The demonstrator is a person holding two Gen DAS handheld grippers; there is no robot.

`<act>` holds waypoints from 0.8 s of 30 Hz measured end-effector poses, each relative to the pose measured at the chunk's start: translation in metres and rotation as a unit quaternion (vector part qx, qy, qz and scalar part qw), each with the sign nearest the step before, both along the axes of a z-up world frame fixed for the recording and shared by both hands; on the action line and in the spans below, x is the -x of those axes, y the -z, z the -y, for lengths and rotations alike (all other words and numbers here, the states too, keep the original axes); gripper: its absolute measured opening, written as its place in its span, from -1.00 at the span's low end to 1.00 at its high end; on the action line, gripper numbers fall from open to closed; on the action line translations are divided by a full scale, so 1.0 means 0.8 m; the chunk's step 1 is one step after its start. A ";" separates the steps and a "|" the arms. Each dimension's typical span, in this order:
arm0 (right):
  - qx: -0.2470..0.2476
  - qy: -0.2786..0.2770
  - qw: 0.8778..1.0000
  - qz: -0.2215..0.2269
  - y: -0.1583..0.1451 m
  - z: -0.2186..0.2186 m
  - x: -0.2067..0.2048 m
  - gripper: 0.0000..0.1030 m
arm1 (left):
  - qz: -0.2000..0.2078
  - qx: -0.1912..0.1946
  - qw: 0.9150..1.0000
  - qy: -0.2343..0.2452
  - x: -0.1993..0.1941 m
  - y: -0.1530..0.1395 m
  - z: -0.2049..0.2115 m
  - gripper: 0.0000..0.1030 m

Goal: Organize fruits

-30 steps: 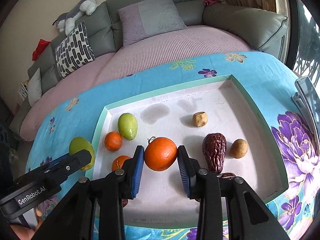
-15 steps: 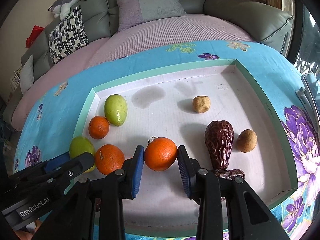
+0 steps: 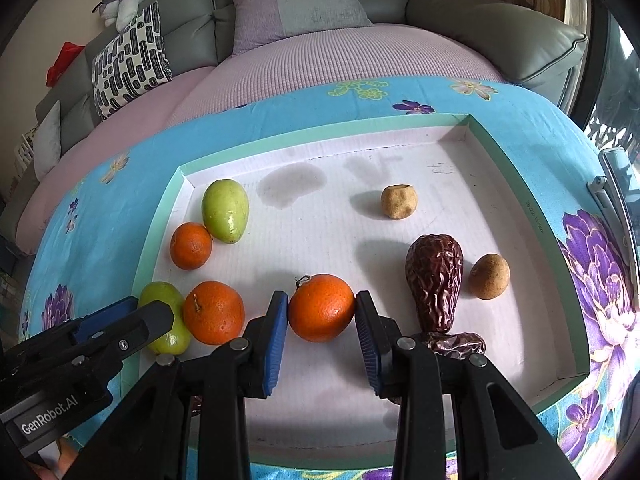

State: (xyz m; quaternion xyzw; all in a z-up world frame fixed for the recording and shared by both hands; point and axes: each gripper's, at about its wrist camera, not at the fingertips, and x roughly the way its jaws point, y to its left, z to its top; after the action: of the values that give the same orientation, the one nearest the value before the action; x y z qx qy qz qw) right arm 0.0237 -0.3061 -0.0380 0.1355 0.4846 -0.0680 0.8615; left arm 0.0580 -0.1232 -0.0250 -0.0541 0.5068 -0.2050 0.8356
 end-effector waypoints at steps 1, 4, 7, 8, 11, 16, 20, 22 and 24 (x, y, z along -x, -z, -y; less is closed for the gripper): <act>0.003 0.000 1.000 -0.002 0.000 -0.001 0.000 -0.30 | 0.009 -0.016 1.000 -0.012 0.003 -0.001 -0.006 0.39; 0.012 0.003 1.000 0.002 -0.006 -0.003 0.004 -0.18 | 0.021 -0.053 0.997 -0.043 0.007 0.001 -0.028 0.46; 0.023 0.008 1.000 0.010 -0.016 -0.008 0.010 0.36 | 0.043 -0.088 0.992 -0.081 0.013 0.003 -0.055 0.81; 0.026 0.008 1.000 0.013 -0.019 -0.011 0.012 0.36 | 0.055 -0.102 0.989 -0.091 0.016 0.003 -0.062 1.00; 0.039 0.002 0.999 0.013 -0.022 -0.024 0.021 0.53 | 0.079 -0.129 0.983 -0.109 0.026 0.000 -0.079 1.00; 0.065 -0.010 0.997 0.030 -0.034 -0.049 0.043 0.77 | 0.096 -0.146 0.978 -0.118 0.046 -0.007 -0.097 1.00; 0.074 -0.015 0.996 0.039 -0.041 -0.066 0.067 0.78 | 0.110 -0.198 0.966 -0.121 0.068 -0.011 -0.096 1.00; 0.078 -0.016 0.996 0.041 -0.045 -0.072 0.078 0.78 | 0.118 -0.216 0.961 -0.124 0.078 -0.014 -0.095 1.00; 0.081 -0.014 0.996 0.045 -0.048 -0.076 0.088 0.78 | 0.122 -0.240 0.955 -0.127 0.086 -0.014 -0.093 1.00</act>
State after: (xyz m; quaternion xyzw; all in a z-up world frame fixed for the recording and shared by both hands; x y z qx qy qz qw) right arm -0.0467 -0.2450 0.0002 0.0616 0.4404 -0.0881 0.8914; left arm -0.0110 -0.0491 -0.0142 0.1092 0.4240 0.0255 0.8987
